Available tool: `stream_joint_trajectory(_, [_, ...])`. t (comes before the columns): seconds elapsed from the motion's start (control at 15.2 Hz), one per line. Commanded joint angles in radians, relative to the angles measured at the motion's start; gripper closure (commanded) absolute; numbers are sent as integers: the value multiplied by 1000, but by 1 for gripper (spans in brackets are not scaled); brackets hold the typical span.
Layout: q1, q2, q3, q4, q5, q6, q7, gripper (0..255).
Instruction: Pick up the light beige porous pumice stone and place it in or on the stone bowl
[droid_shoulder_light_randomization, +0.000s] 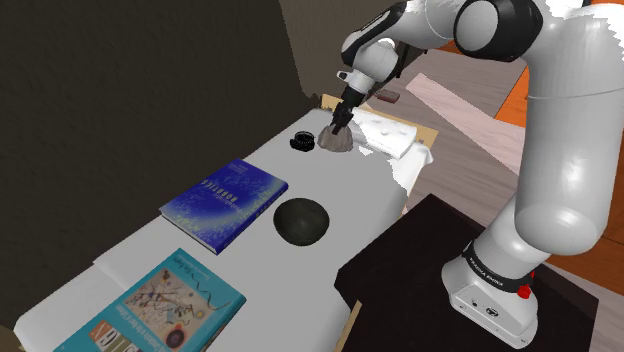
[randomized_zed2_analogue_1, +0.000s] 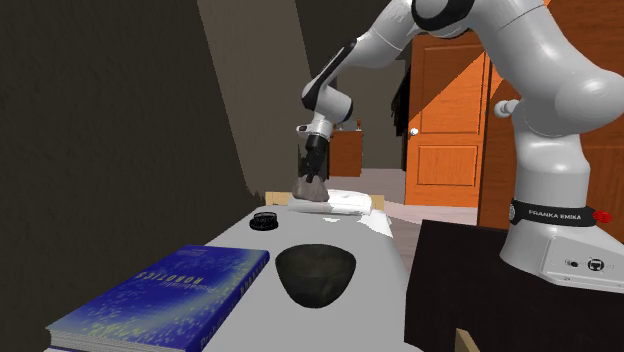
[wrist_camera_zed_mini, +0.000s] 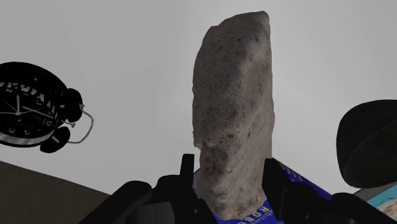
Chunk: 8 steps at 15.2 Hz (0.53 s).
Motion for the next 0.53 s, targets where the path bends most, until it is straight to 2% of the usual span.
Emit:
stream_joint_trajectory(0.0, [4, -18, -5, 2, -12, -14, 14, 255])
stream_joint_trajectory(0.07, [4, -20, -6, 2, -13, -15, 15, 255])
stream_joint_trajectory(0.46, [117, -178, 15, -220, -22, 111, 80, 255])
